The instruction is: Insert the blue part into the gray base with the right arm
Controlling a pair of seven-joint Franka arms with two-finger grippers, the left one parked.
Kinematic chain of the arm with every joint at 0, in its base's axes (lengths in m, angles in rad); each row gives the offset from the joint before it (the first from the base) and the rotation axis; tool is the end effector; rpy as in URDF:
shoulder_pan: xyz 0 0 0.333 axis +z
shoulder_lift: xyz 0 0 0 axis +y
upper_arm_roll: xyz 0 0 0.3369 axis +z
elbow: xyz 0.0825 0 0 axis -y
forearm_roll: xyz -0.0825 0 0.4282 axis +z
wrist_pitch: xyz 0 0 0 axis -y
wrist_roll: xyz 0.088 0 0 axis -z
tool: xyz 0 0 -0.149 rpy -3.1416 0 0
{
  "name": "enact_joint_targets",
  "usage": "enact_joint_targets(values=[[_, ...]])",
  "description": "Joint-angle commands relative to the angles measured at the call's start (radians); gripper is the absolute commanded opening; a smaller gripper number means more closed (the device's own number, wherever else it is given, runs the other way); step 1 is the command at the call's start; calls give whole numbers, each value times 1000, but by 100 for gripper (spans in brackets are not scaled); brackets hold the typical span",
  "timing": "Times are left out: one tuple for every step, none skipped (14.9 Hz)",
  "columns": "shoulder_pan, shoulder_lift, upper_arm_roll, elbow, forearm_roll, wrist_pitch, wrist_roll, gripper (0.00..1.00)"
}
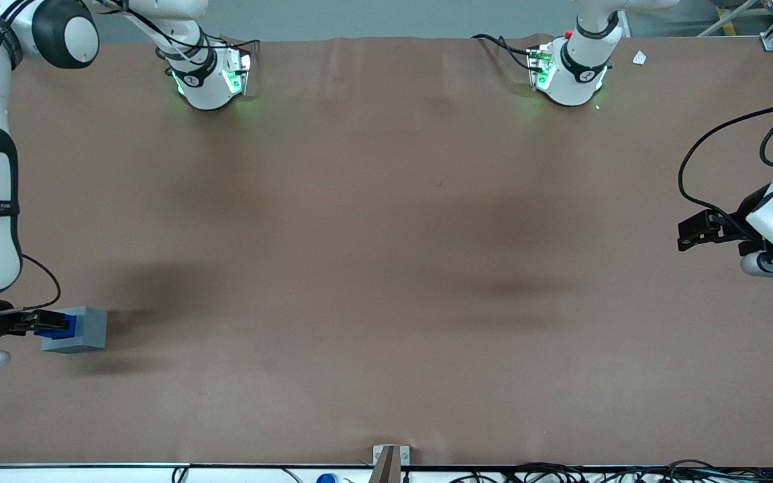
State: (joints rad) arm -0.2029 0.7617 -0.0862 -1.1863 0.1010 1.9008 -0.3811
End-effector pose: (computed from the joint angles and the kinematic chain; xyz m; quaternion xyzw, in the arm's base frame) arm 0.7761 -0.2020 0.2873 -0.9988 -0.0397 0.0154 0.0238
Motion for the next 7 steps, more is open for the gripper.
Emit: enact_joint_targets(values=[[25,-138,8,-32,16,-167,154,100],[43,-181,8,-44,16,-213,183,100],[60,-233,6,-67,14,-242,211,100],[79,-296,6,-111,13,-258,252,100],[98,-368,5,-166,6,-261,280,100],[106,-459,6,-244,6,-258,289,100],[126,-546,5,-309,3,-253,291,100]])
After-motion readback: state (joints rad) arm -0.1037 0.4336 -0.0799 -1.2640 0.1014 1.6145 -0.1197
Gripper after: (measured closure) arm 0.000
